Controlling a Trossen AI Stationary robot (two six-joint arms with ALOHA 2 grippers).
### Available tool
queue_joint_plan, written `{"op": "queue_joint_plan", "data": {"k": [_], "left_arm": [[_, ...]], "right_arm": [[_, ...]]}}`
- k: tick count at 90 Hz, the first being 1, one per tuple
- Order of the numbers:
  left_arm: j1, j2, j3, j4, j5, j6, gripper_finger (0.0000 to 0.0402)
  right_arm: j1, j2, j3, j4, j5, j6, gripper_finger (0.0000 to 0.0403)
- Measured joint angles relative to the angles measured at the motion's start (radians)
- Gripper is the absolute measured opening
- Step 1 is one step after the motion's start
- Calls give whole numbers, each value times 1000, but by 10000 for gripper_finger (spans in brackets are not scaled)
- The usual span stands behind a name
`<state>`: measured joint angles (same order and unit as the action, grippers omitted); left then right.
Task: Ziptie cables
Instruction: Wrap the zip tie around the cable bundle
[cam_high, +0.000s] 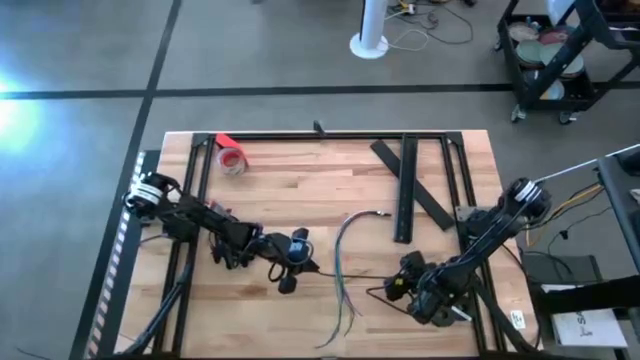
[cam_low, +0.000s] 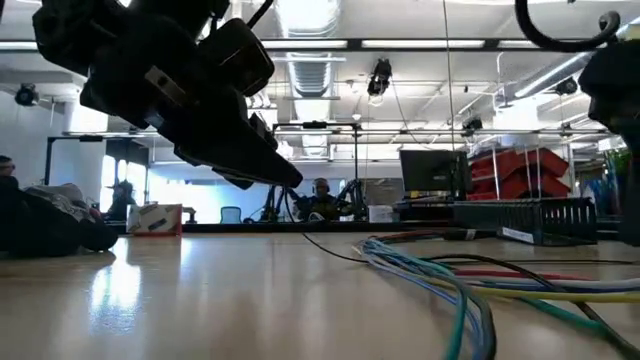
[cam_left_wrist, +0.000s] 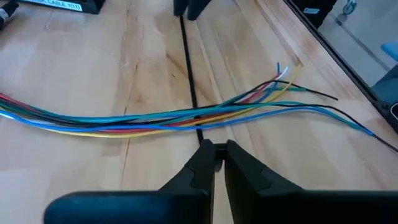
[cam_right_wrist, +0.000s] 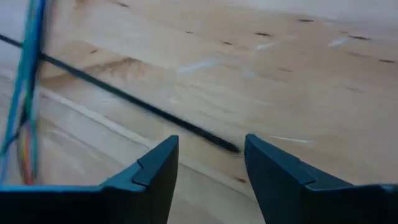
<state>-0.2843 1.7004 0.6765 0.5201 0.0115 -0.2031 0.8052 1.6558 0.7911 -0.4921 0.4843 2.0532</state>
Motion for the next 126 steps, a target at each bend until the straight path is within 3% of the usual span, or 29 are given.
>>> {"op": "queue_joint_plan", "data": {"k": [16, 38, 72, 94, 126], "left_arm": [[-3, 0, 0, 1, 0, 0, 8], [-3, 0, 0, 2, 0, -11, 8], [-20, 3, 0, 19, 0, -76, 8], [-34, 92, 2, 165, 0, -95, 8], [-34, 149, 50, 161, 26, -91, 8]], "right_arm": [[3, 3, 2, 3, -4, 9, 169], [18, -81, 0, -55, -92, -23, 162], [-14, -8, -2, 22, -53, -55, 156], [-81, 2, -8, 16, 11, -142, 147], [-166, 2, -15, 10, 17, -243, 135]]}}
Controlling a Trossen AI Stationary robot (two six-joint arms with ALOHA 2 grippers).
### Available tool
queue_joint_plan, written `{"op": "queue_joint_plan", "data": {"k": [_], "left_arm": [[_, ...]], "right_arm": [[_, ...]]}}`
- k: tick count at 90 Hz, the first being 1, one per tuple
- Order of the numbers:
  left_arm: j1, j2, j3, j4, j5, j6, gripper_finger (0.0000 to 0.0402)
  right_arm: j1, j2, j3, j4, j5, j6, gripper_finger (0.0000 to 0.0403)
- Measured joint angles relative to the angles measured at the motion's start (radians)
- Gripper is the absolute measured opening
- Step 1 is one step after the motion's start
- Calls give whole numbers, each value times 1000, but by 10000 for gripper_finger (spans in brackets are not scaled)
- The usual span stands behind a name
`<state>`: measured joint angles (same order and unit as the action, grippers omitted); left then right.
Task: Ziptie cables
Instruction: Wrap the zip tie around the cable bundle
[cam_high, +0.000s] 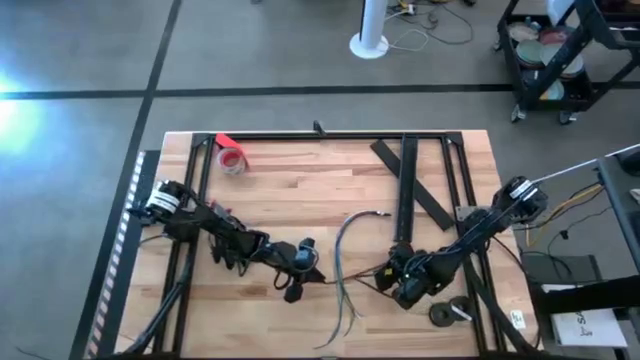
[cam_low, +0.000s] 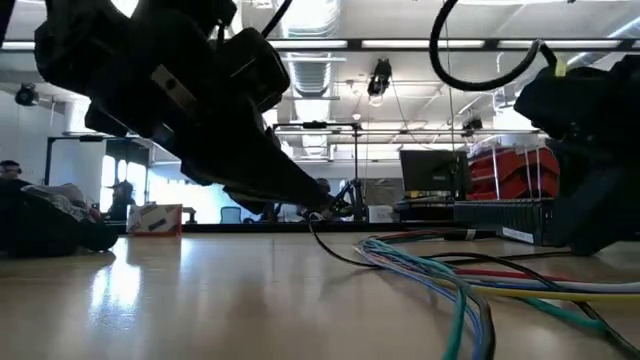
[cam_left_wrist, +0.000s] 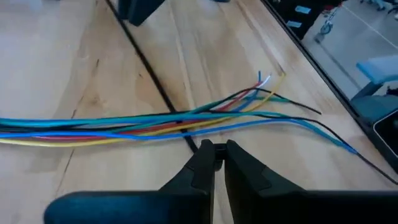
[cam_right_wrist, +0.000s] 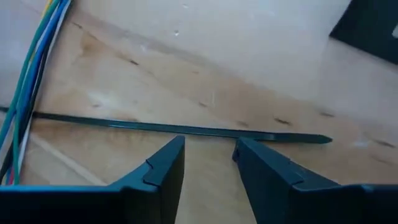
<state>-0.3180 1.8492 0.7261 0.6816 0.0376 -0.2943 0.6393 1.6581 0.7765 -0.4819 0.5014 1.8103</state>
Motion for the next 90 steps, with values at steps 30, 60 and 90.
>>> {"op": "queue_joint_plan", "data": {"k": [30, 60, 90], "left_arm": [[0, 0, 0, -5, 1, 4, 8], [0, 0, -1, -5, 1, 2, 8], [0, 0, -1, -5, -1, 1, 8]], "right_arm": [[-101, 3, -3, 101, 41, -202, 137], [-176, 3, -3, 136, 18, -332, 118], [-177, 2, -2, 276, 38, -495, 66]]}}
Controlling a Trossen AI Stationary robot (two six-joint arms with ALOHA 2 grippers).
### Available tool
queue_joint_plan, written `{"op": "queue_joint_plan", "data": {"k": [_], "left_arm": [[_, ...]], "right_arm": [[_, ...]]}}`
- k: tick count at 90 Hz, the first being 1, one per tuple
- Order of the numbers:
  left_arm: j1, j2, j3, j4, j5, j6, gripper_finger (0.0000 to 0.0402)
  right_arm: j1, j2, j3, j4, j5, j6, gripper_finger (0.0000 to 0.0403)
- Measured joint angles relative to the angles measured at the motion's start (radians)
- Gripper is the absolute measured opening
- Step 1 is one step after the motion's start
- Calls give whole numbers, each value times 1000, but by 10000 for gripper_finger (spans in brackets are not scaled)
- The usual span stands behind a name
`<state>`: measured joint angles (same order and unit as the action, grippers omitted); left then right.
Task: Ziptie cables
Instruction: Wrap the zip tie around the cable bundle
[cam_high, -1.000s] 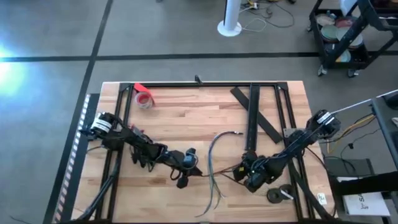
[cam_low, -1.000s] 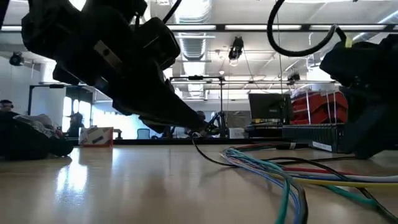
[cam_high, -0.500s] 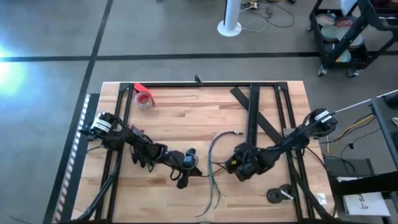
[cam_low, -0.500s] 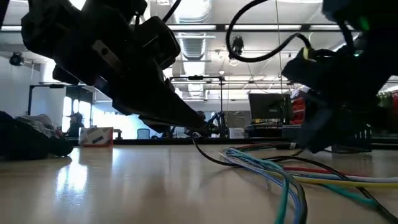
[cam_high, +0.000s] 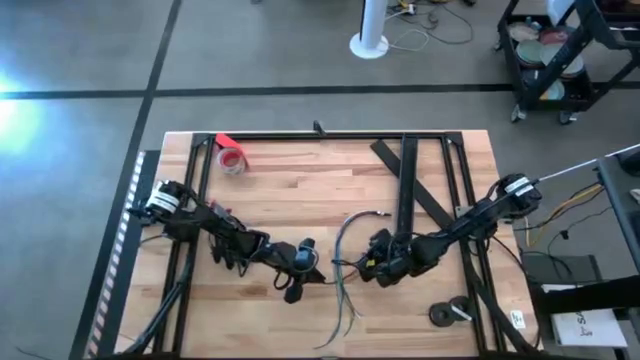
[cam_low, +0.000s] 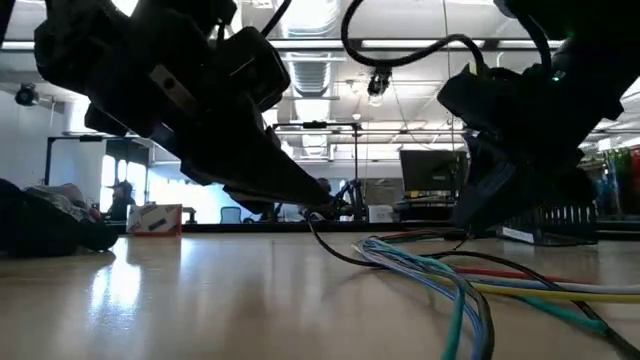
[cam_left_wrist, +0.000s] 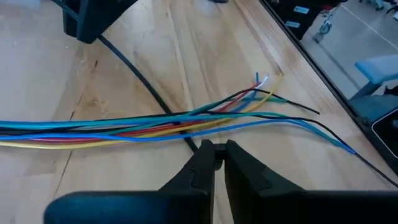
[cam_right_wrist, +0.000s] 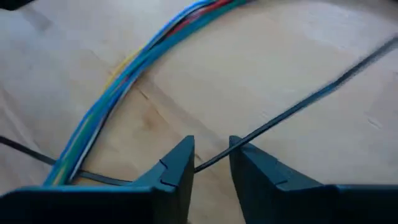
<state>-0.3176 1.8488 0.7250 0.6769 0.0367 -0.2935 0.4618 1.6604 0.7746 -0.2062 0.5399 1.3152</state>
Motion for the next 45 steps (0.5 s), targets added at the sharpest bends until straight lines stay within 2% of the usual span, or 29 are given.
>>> {"op": "queue_joint_plan", "data": {"k": [17, 34, 45], "left_arm": [[0, 0, 0, 3, -5, -14, 8], [1, 0, 0, 12, -42, -34, 8], [2, 0, -2, 29, -93, -29, 8]], "right_arm": [[25, 0, 0, 3, 130, -100, 7], [65, 3, 1, 11, 266, -283, 4], [71, 29, 2, 38, 293, -413, 2]]}}
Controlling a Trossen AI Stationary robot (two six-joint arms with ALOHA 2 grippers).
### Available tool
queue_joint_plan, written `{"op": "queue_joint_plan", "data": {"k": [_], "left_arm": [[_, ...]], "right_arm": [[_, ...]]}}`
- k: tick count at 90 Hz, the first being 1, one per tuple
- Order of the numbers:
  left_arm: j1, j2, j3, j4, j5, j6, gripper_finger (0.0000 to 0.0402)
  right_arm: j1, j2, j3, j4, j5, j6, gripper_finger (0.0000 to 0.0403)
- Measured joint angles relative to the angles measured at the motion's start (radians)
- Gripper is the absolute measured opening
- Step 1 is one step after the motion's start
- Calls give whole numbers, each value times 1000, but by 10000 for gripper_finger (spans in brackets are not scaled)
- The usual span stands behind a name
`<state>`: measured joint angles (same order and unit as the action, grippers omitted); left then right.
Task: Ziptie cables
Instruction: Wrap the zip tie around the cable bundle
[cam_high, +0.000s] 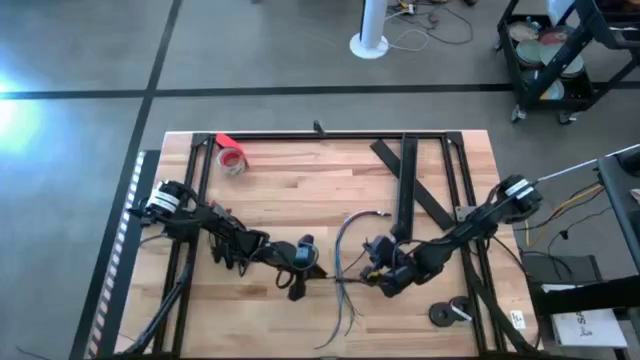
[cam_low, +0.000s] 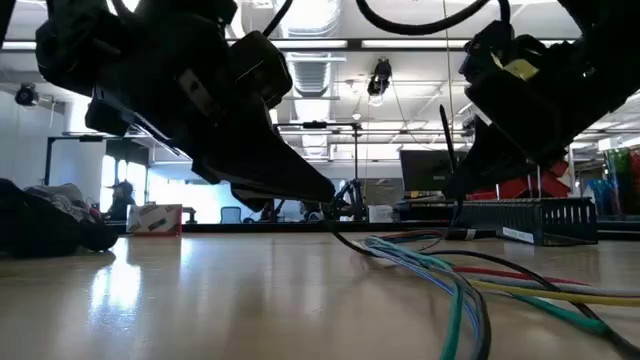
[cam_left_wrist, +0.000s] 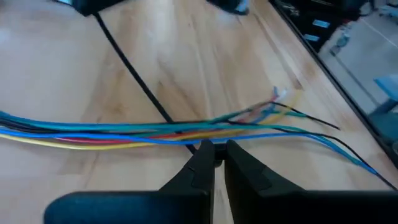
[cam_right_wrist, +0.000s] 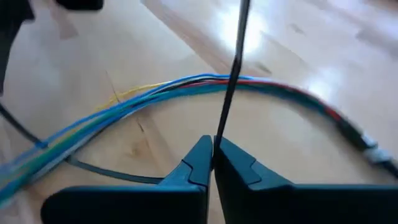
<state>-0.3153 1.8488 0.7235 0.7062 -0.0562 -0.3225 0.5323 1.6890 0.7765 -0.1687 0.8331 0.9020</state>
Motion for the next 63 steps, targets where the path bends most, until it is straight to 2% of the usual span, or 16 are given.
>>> {"op": "queue_joint_plan", "data": {"k": [16, 45, 51, 63], "left_arm": [[4, -2, 0, 57, -40, 14, 8], [4, -2, 0, 55, -63, -40, 8], [4, -2, 0, 53, -85, -61, 8], [3, -2, -4, 10, -146, -150, 8]], "right_arm": [[0, 76, 26, 76, 2, -210, 1], [0, 242, 199, 65, 60, -572, 0], [2, 267, 241, 16, 71, -607, 0], [15, 303, 322, -188, 184, -550, 0]]}}
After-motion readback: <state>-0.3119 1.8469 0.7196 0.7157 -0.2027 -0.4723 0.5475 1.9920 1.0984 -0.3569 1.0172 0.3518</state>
